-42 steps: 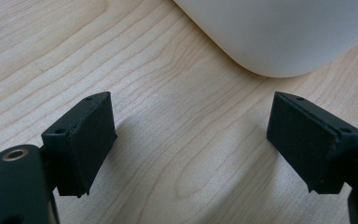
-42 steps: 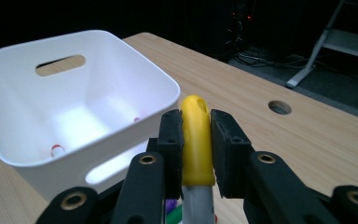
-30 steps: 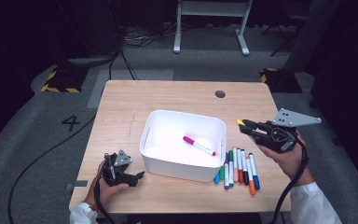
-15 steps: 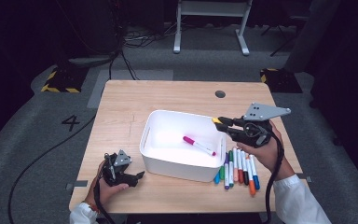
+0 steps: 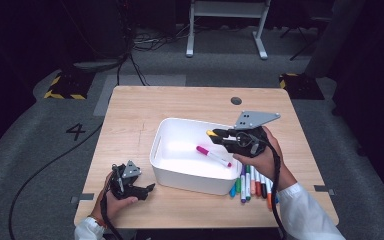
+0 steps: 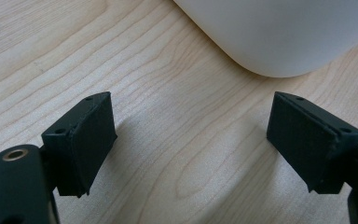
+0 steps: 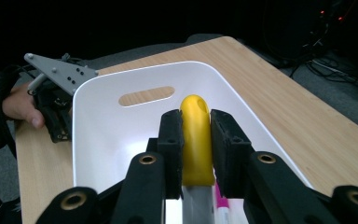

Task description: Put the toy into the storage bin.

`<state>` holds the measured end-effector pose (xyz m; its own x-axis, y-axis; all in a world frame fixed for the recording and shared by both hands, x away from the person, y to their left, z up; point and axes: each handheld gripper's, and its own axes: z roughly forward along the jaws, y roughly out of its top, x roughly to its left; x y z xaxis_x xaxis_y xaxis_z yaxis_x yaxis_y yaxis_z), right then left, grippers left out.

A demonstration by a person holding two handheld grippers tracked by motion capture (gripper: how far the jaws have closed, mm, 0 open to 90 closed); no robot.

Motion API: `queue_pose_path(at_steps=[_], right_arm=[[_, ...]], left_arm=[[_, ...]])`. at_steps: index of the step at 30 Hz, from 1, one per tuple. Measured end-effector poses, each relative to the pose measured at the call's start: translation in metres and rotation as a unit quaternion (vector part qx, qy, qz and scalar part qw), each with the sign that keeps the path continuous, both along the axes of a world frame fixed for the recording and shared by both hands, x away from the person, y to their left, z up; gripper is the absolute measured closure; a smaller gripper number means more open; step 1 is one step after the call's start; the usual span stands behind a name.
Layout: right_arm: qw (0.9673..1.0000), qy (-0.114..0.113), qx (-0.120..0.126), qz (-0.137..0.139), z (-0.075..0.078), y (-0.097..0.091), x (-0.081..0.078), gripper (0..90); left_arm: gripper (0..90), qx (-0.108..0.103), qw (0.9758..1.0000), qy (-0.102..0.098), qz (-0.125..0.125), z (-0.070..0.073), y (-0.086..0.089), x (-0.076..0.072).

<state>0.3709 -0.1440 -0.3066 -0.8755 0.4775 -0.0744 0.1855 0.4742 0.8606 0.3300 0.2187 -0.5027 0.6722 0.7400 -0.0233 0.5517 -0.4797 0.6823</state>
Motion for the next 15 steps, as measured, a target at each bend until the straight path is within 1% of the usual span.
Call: queue_pose_path(at_steps=[5, 9, 11, 15], right_arm=[[0.9998, 0.008, -0.015, 0.012, -0.007, 0.017, 0.001, 75.2], [0.9991, 0.017, -0.034, 0.018, -0.012, 0.028, 0.002, 75.2], [0.9984, 0.024, -0.046, 0.022, -0.017, 0.035, 0.003, 75.1], [0.9956, 0.039, -0.079, 0.034, -0.027, 0.047, 0.004, 75.1]], left_arm=[[15.5, 0.0, 1.0, 0.0, 0.0, 0.0, 0.0, 0.0], [15.5, 0.0, 1.0, 0.0, 0.0, 0.0, 0.0, 0.0], [15.5, 0.0, 1.0, 0.0, 0.0, 0.0, 0.0, 0.0], [15.5, 0.0, 1.0, 0.0, 0.0, 0.0, 0.0, 0.0]])
